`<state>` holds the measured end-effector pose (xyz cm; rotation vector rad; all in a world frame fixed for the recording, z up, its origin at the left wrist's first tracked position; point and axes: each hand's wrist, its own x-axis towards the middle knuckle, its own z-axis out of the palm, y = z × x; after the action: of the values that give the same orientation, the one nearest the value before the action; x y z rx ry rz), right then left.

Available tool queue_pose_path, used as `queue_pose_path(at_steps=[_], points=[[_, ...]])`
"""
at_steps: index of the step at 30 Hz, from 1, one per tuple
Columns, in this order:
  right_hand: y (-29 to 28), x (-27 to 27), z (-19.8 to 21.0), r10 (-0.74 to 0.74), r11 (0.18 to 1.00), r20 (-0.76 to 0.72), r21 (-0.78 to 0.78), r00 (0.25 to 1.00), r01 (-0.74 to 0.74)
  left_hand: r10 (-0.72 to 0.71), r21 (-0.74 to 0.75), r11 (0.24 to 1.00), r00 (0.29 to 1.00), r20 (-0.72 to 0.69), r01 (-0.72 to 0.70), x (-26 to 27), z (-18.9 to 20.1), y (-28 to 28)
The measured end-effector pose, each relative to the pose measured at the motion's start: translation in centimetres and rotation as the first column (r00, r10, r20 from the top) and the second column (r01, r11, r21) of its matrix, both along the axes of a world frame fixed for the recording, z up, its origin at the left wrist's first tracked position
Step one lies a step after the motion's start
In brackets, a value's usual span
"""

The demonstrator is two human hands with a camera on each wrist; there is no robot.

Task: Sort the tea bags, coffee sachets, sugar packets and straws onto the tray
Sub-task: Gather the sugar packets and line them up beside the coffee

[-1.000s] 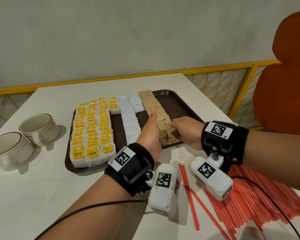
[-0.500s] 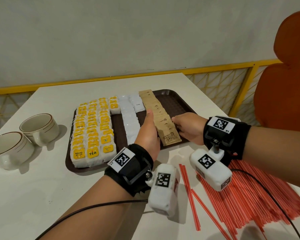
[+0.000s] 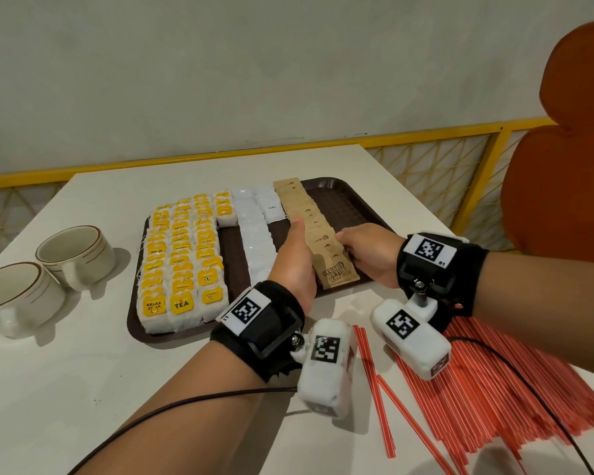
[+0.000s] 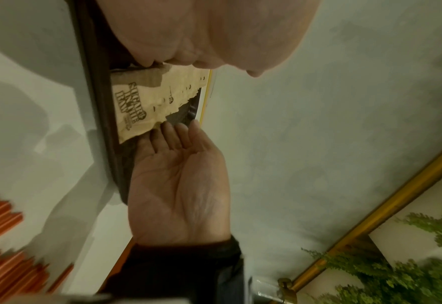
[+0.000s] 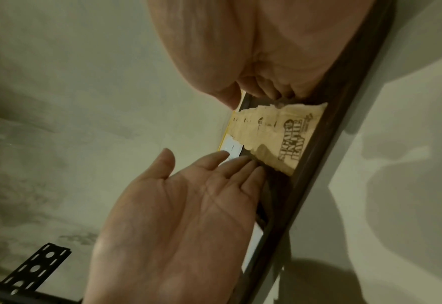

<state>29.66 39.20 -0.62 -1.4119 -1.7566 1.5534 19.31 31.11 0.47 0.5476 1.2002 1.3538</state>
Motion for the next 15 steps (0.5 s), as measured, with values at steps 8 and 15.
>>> queue_pose_path(at_steps=[8, 15], points=[[1.5, -0.7, 1.2, -0.011, 0.999, 0.030, 0.050, 0.999, 0.010, 0.071, -0.020, 0.997, 0.997, 0.025, -0.071, -1.4, 0.6, 1.7], [1.4, -1.4, 1.7, -0.009, 1.000, 0.008, 0.010, 1.000, 0.009, 0.055, 0.019, 0.998, 0.997, 0.058, -0.056, -1.4, 0.2, 2.2]])
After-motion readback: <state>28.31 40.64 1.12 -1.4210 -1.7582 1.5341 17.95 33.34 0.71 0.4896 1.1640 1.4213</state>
